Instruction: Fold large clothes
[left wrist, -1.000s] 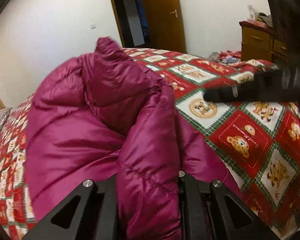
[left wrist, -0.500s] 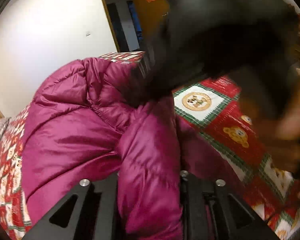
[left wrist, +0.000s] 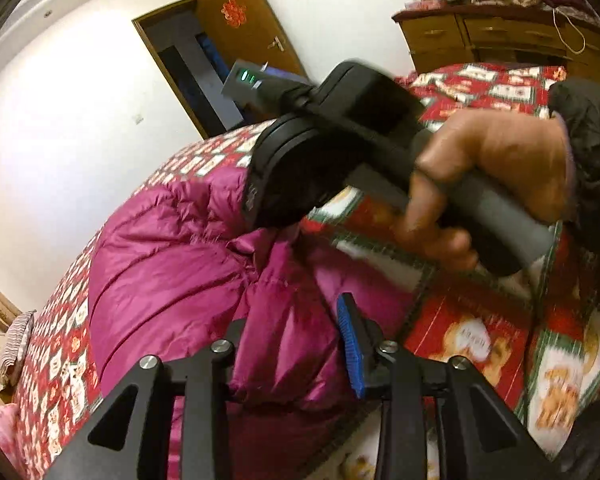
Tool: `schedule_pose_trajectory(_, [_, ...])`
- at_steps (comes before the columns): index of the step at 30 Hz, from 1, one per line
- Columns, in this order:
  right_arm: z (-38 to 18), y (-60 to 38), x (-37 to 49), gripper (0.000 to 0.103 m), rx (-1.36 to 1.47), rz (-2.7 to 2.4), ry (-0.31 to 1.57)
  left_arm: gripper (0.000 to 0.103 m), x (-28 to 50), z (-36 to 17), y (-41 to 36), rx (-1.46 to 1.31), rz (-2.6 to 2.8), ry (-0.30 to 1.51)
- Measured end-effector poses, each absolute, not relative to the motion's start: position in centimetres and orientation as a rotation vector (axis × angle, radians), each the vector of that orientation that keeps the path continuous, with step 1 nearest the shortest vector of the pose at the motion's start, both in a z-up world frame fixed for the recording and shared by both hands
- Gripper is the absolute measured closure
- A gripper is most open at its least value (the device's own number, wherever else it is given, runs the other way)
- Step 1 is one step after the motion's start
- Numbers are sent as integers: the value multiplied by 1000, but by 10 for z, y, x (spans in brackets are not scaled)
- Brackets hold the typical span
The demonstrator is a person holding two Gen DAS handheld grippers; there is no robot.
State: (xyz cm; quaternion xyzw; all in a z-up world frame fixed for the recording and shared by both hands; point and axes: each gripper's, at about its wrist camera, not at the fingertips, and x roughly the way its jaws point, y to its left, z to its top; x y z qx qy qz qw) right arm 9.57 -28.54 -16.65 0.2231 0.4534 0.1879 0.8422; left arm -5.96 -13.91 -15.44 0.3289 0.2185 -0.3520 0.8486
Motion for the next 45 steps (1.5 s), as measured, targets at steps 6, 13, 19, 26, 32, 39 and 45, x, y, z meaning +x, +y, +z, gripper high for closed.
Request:
schedule_pose_trajectory(6, [-165,-294,105,103,447,455,1017,47,-83,-155,-166,781,-805,282])
schedule_pose_trajectory(13, [-167,-302,107,103,447,542,1052,30,-100,-167,-164,848,-844,217])
schedule_pose_trajectory(19, [-149,-295,100,102,359,557,1042,23,-110,-190,-198,893,-931,196])
schedule_pose_trajectory(26, [-135,-306,89,99,267,541,1042,23,-137,-182,-192,860,-1111,190])
schedule_pose_trajectory(32, [-110,-320,84,90,271,464,1000,23,-120,-154,-113,706,-1091,341])
schedule_pose_trajectory(39, [-40,-277,85,90,296,436,817,23,-62,-112,-10,365,-1006,545])
schedule_pose_trajectory(45, [-17,-231,120,46,438,384,744,23,1,-65,1,271,-680,499])
